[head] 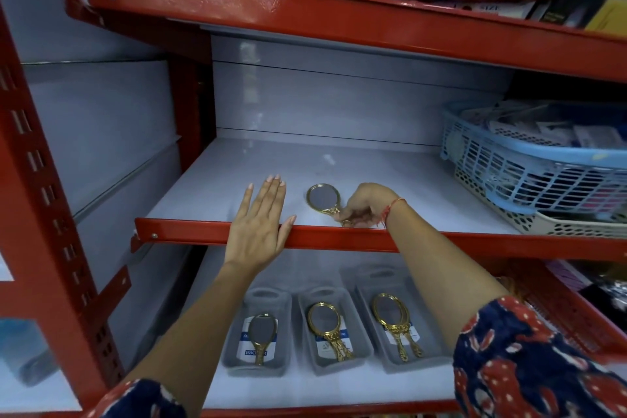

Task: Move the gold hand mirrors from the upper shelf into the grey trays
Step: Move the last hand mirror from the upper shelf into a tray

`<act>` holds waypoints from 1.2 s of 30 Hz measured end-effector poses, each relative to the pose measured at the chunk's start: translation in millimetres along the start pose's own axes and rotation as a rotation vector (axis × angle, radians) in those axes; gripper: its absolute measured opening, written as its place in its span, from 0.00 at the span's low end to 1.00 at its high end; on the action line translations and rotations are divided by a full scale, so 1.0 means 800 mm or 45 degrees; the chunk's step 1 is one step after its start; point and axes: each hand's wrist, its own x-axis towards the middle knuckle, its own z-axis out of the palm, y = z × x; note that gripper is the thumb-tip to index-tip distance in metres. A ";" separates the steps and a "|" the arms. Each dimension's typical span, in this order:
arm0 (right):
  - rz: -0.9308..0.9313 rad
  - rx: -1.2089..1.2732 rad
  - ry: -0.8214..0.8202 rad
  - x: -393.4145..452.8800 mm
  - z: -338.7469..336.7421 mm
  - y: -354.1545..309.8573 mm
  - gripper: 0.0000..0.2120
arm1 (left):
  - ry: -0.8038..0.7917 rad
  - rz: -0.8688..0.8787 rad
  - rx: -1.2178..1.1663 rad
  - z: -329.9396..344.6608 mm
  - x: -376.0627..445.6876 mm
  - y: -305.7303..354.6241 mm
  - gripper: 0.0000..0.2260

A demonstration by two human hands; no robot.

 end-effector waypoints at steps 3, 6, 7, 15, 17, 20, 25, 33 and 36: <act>-0.033 0.237 -0.012 -0.003 -0.004 0.010 0.11 | -0.014 0.003 0.001 -0.002 -0.001 0.000 0.32; -0.136 0.582 -0.034 -0.015 -0.007 0.021 0.07 | -0.034 0.011 -0.005 -0.004 -0.001 0.000 0.33; -0.200 0.717 -0.058 -0.024 -0.006 0.025 0.05 | -0.036 0.015 -0.003 -0.004 -0.001 0.000 0.33; -0.557 1.107 -0.303 -0.108 0.059 0.075 0.05 | -0.031 0.052 0.000 -0.006 -0.009 -0.010 0.34; -0.536 1.049 -0.342 -0.113 0.086 0.091 0.06 | -0.008 0.045 0.008 -0.003 -0.018 -0.019 0.32; -0.444 1.028 -0.438 -0.107 0.129 0.111 0.08 | 0.025 0.055 0.034 0.001 -0.032 -0.031 0.29; -0.294 0.898 -0.567 -0.076 0.188 0.125 0.10 | 0.045 0.078 0.030 0.004 -0.037 -0.035 0.29; -0.048 0.931 -0.599 0.021 0.250 0.122 0.05 | 0.213 0.180 0.046 0.024 -0.035 -0.045 0.26; 0.034 1.012 -0.546 0.058 0.281 0.116 0.04 | 0.325 0.204 0.033 0.035 -0.032 -0.046 0.24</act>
